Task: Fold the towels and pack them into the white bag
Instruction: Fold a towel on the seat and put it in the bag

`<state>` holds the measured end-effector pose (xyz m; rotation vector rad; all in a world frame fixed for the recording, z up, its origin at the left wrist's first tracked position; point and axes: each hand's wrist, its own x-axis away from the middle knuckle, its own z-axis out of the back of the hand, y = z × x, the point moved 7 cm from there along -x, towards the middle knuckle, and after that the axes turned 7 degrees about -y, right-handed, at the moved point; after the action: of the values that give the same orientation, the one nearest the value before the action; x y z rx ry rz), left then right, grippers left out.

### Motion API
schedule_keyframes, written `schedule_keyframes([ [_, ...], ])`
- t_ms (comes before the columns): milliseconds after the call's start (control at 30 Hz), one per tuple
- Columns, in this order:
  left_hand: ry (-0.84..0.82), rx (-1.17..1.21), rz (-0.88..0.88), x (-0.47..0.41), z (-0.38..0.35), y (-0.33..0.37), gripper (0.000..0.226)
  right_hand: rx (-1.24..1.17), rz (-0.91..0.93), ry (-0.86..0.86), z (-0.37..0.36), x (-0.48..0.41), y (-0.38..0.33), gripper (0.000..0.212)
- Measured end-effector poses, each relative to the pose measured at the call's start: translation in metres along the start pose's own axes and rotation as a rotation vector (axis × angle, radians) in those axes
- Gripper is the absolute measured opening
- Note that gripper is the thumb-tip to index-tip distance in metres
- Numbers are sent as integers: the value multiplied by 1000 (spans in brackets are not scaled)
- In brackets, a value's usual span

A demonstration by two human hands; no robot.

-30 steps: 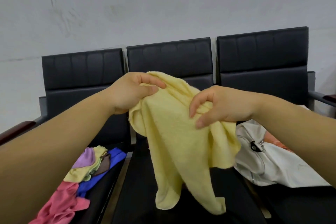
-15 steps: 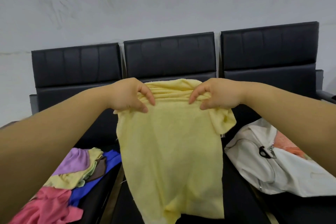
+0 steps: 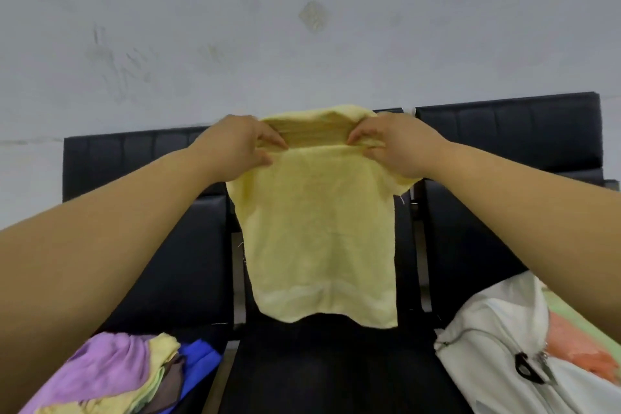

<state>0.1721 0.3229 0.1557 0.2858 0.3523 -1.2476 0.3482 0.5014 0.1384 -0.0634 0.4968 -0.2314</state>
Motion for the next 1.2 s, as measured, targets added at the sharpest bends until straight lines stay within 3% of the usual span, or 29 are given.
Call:
schedule_keyframes([
  [133,-189,84,-6,37,-40,4,34,-89,0,-161,-39,37,-2,40],
  [367,-774,537,49,156,-208,19,36,-483,-127,-829,-200,169,-2,39],
  [433,-902,637,93,192,-258,23,36,-620,-187,-933,-241,203,-2,39],
  [600,-967,792,207,235,-343,17,38,-829,-382,-948,-316,253,15,41],
  [800,-858,840,353,237,-394,11,36,-779,-474,-726,-367,253,37,36],
  [867,-935,801,371,244,-406,11,32,-714,-459,-817,-382,261,33,34],
  [933,-1114,765,336,256,-408,14,29,-698,-441,-1010,-391,278,20,34],
  [1033,-1380,823,261,281,-398,26,31,-847,-457,-1182,-385,301,3,42],
  [1200,-1227,1015,333,280,-379,13,45,-823,-506,-1041,-362,300,13,63],
])
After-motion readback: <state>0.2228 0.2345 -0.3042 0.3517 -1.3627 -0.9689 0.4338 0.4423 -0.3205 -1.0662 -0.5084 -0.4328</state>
